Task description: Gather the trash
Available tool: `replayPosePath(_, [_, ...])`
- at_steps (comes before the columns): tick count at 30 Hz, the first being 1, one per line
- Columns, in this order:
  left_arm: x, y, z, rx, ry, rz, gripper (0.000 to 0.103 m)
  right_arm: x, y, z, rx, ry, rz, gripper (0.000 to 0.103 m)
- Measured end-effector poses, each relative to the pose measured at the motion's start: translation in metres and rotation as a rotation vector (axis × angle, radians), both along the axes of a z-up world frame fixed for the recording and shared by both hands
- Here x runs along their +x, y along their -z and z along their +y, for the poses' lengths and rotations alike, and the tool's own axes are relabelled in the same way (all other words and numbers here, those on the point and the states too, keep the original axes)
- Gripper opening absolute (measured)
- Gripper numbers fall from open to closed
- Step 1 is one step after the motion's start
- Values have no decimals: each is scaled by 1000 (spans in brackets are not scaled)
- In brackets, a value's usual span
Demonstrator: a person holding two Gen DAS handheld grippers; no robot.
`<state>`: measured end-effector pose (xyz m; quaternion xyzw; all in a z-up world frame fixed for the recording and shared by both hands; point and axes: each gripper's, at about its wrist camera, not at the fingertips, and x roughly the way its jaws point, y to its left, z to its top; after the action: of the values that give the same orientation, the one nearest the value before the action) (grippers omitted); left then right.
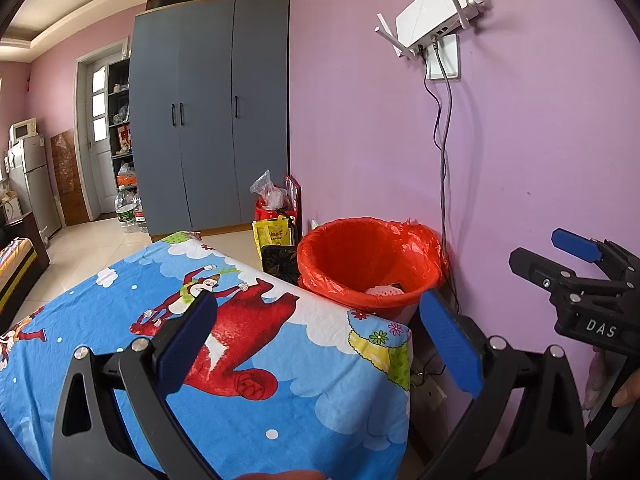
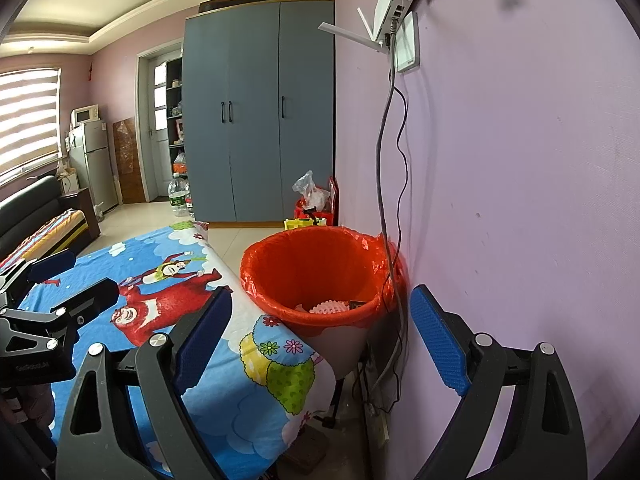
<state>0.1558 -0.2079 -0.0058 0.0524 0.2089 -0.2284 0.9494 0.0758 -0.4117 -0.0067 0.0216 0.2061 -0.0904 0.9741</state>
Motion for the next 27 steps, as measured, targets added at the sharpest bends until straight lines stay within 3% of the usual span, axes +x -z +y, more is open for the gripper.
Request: replayPosePath(27, [1, -2, -2, -1, 15, -23, 98, -3, 4, -2, 4, 6, 1, 85])
